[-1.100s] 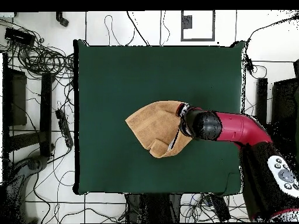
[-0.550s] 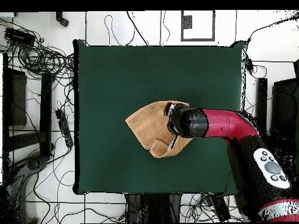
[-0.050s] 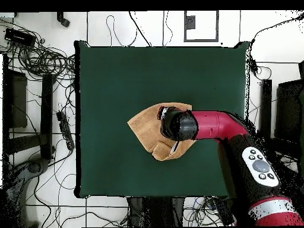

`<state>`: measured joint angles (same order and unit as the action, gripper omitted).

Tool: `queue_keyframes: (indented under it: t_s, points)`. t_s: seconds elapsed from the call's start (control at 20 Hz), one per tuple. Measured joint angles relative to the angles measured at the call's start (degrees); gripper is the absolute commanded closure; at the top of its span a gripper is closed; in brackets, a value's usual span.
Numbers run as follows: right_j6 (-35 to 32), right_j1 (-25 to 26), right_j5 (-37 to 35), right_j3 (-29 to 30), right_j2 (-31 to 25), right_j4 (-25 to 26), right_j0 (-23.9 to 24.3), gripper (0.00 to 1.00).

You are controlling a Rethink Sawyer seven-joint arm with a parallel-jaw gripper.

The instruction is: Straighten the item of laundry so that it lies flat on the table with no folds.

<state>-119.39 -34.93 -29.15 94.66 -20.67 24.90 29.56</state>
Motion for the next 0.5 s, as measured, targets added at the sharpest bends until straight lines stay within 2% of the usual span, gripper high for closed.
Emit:
queue_keyframes:
  t_s: [0.5]
  points:
    - [0.00,-1.08,0.01,2.00,2.89,0.00,0.17,0.00]
